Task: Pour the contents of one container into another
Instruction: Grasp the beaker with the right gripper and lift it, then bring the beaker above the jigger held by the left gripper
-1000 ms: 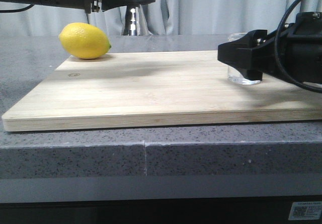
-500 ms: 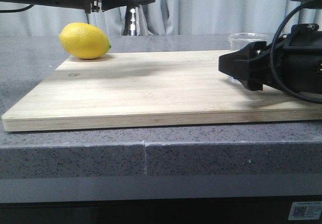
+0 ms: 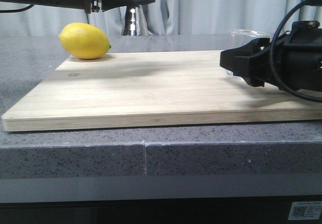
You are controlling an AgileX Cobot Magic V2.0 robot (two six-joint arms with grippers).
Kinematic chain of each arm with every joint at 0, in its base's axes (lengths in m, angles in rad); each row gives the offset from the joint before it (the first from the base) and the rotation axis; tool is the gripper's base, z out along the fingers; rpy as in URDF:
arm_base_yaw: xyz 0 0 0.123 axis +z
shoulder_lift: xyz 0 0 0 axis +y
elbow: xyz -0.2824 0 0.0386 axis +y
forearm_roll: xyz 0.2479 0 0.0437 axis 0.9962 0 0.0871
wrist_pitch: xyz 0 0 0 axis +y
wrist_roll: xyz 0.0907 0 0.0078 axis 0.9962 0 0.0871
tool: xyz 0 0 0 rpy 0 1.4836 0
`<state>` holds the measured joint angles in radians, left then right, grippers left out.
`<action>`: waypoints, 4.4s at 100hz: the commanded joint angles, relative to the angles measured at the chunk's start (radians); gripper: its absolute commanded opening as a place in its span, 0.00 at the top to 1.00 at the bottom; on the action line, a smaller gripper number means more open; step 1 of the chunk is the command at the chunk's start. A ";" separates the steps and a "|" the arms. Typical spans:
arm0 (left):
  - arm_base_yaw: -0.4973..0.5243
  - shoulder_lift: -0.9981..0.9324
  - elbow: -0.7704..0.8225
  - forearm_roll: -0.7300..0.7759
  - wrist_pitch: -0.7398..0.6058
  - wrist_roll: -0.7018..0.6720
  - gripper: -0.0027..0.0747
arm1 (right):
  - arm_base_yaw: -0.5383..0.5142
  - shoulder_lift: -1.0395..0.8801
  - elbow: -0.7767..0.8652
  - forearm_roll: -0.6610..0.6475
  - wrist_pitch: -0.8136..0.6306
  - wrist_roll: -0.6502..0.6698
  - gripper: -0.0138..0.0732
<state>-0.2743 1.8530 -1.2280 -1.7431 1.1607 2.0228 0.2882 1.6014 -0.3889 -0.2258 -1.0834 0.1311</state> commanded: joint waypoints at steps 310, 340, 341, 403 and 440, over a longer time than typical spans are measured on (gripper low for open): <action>-0.063 -0.045 -0.029 -0.054 0.109 0.014 0.99 | 0.092 -0.180 -0.705 -0.626 0.650 0.106 0.59; -0.063 -0.045 -0.029 -0.052 0.109 0.014 0.99 | 0.092 -0.170 -0.749 -0.671 0.671 0.106 0.59; -0.063 -0.045 -0.029 -0.051 0.109 0.014 0.99 | 0.092 -0.168 -0.752 -0.672 0.674 0.106 0.59; -0.065 -0.045 -0.029 -0.044 0.109 0.014 0.99 | 0.092 -0.166 -0.756 -0.742 0.673 0.106 0.59; -0.083 -0.045 -0.029 -0.038 0.109 0.014 0.99 | 0.092 -0.166 -0.756 -0.798 0.680 0.106 0.59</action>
<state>-0.3453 1.8552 -1.2280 -1.7149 1.1607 2.0367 0.3797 1.4672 -1.1075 -1.0234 -0.3603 0.2366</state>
